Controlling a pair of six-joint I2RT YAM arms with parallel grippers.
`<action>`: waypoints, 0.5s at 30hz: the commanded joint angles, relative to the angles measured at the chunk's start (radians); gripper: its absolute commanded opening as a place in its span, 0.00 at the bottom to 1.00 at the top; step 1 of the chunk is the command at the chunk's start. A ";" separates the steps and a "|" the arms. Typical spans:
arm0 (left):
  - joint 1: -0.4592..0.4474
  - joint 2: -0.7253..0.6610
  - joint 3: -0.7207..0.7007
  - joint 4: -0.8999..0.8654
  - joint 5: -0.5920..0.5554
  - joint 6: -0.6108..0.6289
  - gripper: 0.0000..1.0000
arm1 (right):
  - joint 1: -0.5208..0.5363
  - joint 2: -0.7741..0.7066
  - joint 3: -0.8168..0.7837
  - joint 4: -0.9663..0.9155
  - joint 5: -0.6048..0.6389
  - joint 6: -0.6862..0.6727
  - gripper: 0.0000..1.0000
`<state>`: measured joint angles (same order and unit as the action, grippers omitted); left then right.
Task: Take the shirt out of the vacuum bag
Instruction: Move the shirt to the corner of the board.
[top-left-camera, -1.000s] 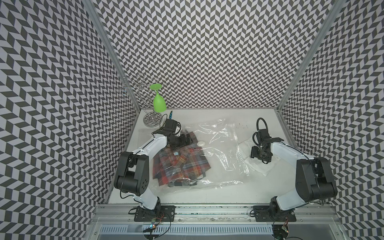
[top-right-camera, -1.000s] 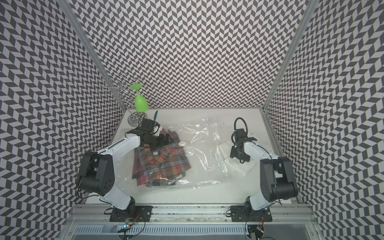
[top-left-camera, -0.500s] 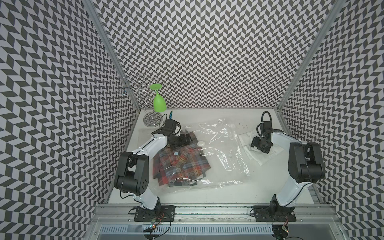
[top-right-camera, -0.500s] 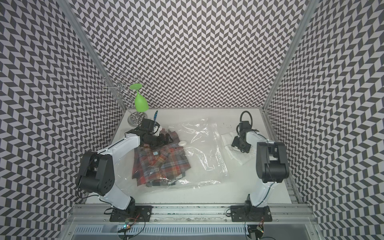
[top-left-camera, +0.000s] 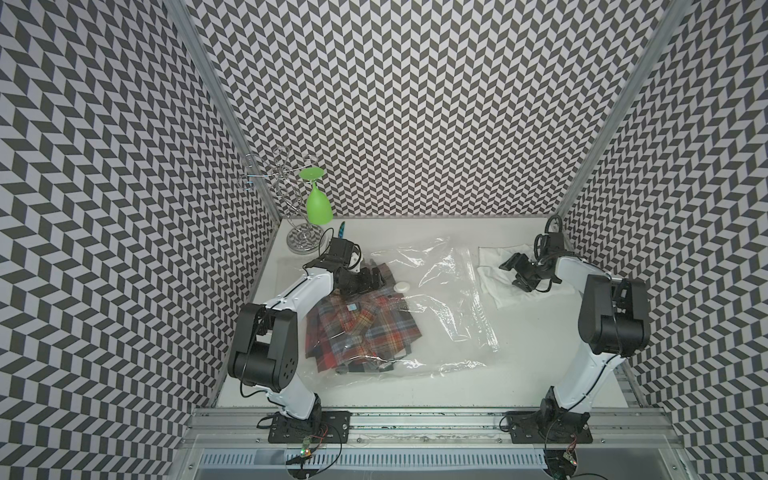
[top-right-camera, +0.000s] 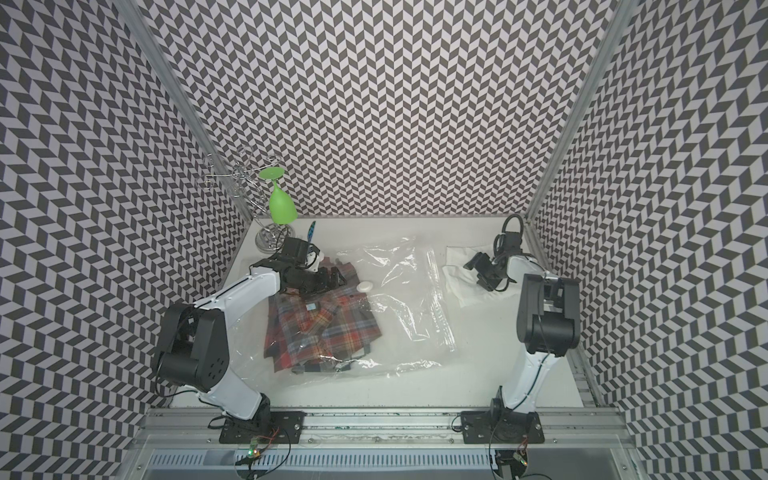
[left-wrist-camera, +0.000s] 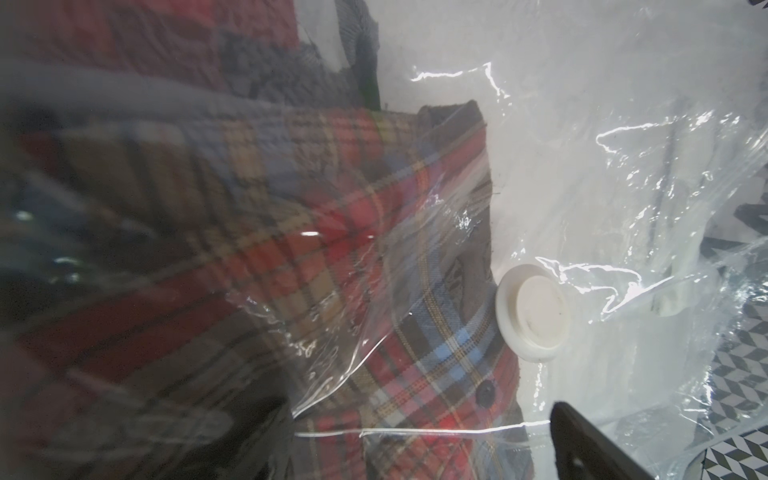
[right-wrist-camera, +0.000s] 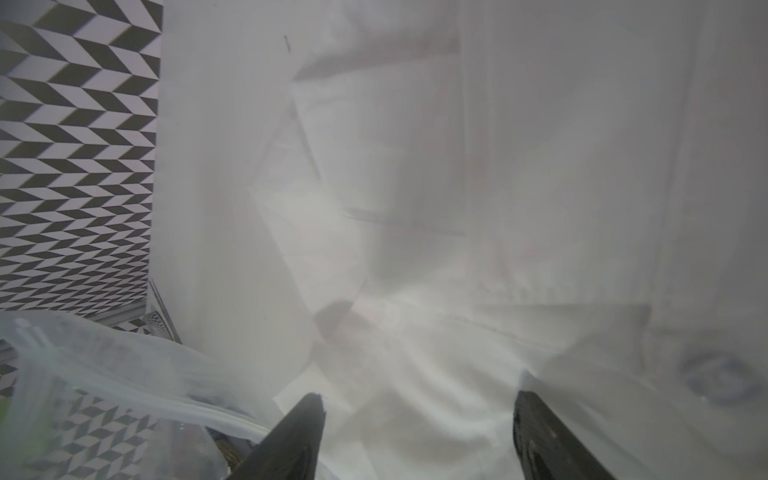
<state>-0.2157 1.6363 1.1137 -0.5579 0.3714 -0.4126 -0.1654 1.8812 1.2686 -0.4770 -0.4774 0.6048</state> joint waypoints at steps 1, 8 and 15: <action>0.018 -0.016 -0.018 -0.033 -0.050 0.008 0.98 | -0.044 -0.098 0.124 -0.082 0.022 -0.068 0.74; 0.016 -0.024 -0.025 -0.014 -0.031 -0.009 0.98 | -0.045 -0.129 0.290 -0.295 0.442 -0.354 0.74; 0.015 -0.018 -0.018 -0.014 -0.027 -0.011 0.98 | -0.009 -0.165 0.186 -0.275 0.544 -0.458 0.75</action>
<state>-0.2153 1.6341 1.1126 -0.5541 0.3717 -0.4202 -0.2031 1.7218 1.4929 -0.7151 -0.0208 0.2321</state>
